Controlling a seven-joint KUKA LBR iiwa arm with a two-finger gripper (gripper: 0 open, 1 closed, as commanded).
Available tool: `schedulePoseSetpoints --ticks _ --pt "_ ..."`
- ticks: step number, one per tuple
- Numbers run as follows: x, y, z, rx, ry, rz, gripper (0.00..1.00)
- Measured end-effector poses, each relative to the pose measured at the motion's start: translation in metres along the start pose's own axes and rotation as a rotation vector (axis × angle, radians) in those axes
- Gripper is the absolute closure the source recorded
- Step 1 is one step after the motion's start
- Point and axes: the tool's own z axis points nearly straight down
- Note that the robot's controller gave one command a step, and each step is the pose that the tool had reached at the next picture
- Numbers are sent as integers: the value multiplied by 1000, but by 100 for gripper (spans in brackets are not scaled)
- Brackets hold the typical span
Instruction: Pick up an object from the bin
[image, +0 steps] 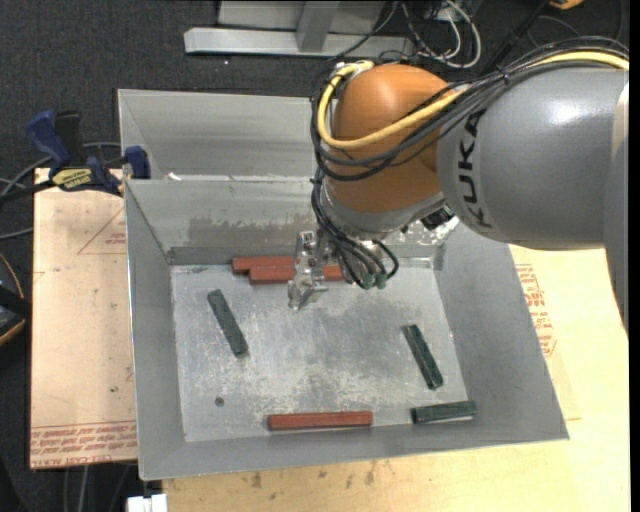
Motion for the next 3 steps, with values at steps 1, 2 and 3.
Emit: schedulePoseSetpoints --ticks 1,2,3 --pt "1 0 2 0 4 1 100" --pt "3 4 85 0 7 22 0" --pt "3 4 85 0 6 23 0"
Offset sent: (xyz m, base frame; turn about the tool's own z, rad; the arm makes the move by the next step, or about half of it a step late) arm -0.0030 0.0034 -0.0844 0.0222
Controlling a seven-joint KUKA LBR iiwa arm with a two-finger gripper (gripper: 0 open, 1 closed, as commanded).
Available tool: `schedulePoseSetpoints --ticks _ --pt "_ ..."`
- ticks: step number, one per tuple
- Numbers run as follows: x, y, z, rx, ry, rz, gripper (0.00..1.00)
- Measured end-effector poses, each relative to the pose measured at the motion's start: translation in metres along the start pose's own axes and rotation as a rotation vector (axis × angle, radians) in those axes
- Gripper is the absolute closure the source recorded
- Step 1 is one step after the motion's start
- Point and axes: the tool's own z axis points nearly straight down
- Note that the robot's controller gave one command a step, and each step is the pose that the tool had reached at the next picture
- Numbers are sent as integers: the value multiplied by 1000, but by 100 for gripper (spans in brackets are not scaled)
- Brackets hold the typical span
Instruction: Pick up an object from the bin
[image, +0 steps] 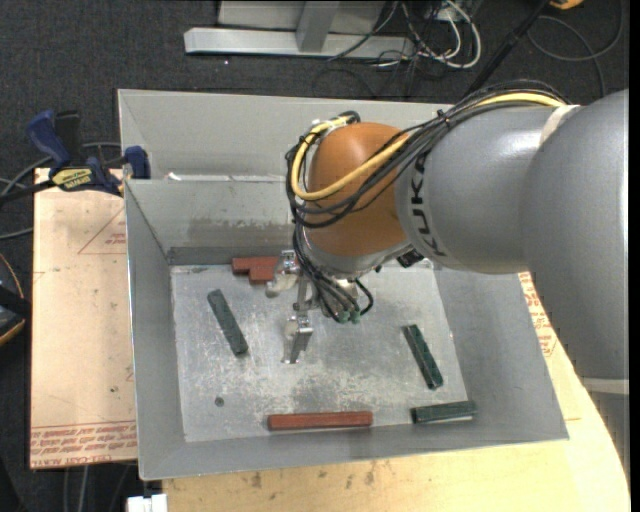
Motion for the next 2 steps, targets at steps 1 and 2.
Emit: schedulePoseSetpoints --ticks 1,2 --pt "-20 28 -4 1 -2 -42 0" --pt "-10 57 37 -1 -7 -12 0"
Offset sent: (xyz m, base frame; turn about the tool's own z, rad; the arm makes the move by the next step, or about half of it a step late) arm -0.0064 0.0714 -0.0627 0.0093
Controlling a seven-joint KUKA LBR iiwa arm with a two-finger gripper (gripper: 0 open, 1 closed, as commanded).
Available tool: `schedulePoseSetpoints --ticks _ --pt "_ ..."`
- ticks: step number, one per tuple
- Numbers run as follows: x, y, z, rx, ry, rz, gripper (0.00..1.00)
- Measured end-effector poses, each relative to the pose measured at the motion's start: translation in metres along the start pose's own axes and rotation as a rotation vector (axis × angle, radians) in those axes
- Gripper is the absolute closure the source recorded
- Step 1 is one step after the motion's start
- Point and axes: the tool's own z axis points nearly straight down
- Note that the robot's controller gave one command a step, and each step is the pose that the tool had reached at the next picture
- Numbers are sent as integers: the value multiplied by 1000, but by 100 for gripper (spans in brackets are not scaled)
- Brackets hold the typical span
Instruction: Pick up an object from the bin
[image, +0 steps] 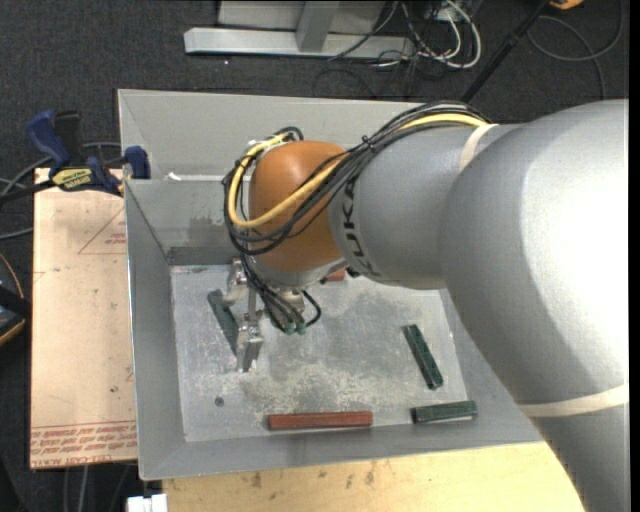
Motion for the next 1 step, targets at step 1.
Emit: schedulePoseSetpoints --ticks 1 --pt "-22 9 22 -4 -5 -3 0"
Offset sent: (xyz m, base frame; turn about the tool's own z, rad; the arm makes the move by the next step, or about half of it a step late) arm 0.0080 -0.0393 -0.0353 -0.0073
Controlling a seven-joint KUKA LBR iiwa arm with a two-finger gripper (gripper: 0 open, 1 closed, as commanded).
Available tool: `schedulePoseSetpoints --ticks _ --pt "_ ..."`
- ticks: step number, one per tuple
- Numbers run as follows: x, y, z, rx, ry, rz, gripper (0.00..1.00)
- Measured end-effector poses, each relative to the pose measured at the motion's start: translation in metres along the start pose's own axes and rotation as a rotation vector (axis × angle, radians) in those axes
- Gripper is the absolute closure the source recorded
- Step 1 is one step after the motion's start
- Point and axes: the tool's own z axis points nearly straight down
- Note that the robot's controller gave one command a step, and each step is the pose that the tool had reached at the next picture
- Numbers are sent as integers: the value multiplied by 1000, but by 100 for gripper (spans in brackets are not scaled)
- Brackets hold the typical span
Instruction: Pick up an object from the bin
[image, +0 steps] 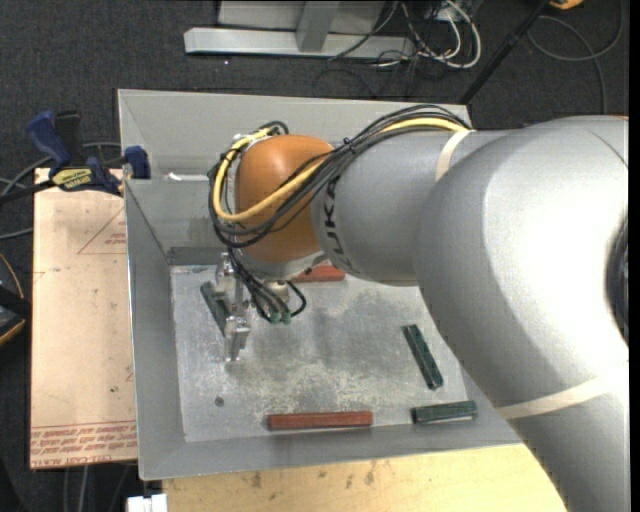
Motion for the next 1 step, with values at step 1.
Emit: schedulePoseSetpoints --ticks 1 --pt "12 -47 4 0 -5 -3 100"
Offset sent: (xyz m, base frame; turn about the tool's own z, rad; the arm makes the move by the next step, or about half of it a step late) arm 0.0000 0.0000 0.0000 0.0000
